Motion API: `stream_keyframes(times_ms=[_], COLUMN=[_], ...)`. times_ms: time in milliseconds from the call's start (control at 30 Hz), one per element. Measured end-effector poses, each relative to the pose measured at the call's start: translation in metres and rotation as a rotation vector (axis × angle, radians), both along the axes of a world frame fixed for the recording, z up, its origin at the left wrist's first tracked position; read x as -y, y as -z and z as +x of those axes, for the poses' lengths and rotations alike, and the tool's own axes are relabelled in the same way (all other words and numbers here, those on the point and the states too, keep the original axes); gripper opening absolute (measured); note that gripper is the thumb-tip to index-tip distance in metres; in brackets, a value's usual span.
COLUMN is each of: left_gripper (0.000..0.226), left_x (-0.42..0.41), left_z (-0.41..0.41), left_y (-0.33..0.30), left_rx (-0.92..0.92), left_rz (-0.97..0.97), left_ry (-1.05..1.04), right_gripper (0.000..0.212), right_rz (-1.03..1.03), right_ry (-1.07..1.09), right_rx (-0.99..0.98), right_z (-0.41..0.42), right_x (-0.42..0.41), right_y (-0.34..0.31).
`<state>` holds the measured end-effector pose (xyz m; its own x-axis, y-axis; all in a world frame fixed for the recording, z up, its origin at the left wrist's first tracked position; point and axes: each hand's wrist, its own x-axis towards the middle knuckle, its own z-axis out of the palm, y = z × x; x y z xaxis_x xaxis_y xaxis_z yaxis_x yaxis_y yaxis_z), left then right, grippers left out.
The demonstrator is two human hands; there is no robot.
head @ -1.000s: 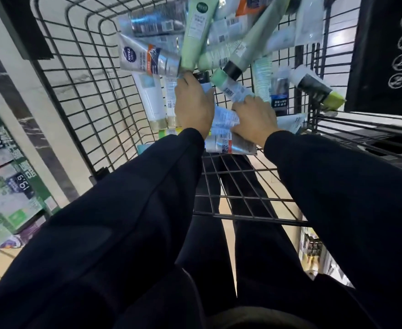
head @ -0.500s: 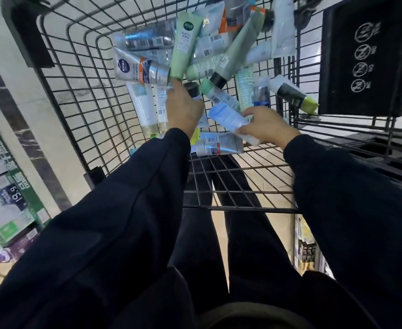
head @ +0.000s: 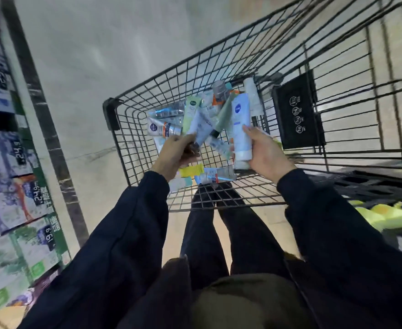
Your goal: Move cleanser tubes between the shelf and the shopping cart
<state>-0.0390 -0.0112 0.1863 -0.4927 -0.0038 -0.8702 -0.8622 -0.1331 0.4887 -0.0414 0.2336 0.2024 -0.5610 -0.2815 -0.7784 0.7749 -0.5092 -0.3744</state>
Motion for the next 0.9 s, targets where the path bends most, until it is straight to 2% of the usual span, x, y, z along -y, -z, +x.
stream_keyframes(times_ms=[100, 200, 300, 400, 567, 800, 900], left_gripper=[0.039, 0.051, 0.063, 0.053, 0.056, 0.043, 0.043], left_x=[-0.003, -0.011, -0.018, -0.024, -0.035, -0.071, -0.096], left_z=[-0.003, -0.005, -0.005, -0.004, 0.003, 0.046, 0.071], left_y=[-0.062, -0.117, -0.157, -0.19, -0.232, -0.266, -0.272], left_rx=[-0.039, -0.071, -0.162, -0.266, -0.383, -0.41, -0.445], left_rz=[0.121, 0.253, 0.388, 0.477, 0.485, 0.582, 0.553], left_ry=[0.045, 0.018, 0.039, 0.155, 0.386, 0.628, 0.761], right_gripper=[0.045, 0.041, 0.054, 0.058, 0.049, 0.043, 0.043], right_rz=[0.081, 0.126, 0.186, 0.22, 0.267, 0.385, 0.448], right_ry=[-0.016, 0.022, 0.069, 0.16, 0.356, 0.636, 0.754], right_rx=[-0.112, -0.2, -0.286, -0.354, -0.43, -0.453, -0.446], right_z=[0.003, 0.009, 0.02, 0.034, 0.074, 0.158, 0.201], right_x=[0.005, 0.002, -0.003, -0.003, -0.001, -0.002, -0.011], right_y=[-0.048, -0.092, -0.135, -0.171, -0.214, -0.249, -0.261])
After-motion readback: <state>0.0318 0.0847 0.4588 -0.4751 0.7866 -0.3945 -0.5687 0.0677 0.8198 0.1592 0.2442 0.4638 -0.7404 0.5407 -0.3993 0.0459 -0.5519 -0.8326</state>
